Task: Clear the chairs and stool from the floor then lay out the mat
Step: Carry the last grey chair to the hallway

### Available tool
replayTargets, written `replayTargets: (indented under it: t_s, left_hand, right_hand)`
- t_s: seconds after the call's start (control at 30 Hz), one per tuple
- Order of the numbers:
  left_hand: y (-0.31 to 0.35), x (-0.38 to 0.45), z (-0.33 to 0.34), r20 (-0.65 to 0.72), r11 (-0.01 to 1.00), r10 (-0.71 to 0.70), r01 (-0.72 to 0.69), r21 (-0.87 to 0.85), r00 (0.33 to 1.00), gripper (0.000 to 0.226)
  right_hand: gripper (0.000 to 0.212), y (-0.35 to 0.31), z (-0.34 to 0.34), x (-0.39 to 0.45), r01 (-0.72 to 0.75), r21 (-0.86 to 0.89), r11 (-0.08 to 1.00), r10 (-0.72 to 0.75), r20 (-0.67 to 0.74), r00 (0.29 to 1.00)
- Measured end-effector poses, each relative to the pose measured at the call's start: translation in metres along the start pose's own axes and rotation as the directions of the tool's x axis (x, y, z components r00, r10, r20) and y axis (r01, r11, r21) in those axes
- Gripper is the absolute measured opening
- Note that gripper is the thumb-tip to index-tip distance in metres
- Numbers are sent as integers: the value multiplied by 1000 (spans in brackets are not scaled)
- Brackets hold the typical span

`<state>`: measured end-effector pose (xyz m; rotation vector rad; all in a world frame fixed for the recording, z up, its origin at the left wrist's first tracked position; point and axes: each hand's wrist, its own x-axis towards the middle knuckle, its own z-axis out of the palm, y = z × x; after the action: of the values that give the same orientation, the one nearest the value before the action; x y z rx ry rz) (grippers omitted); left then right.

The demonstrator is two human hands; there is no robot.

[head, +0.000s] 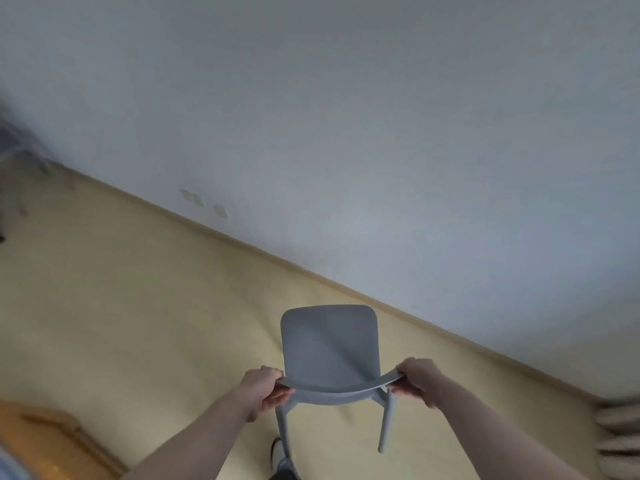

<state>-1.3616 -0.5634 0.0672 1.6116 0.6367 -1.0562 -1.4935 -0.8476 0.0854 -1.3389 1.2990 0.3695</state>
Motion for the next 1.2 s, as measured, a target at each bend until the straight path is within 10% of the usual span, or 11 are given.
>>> replayTargets:
  t_s: [1.2]
  left_hand:
    - [280, 123, -342, -413, 840, -142, -112, -532, 900, 17]
  right_hand:
    - [20, -469, 464, 102, 331, -463, 822, -118, 430, 895]
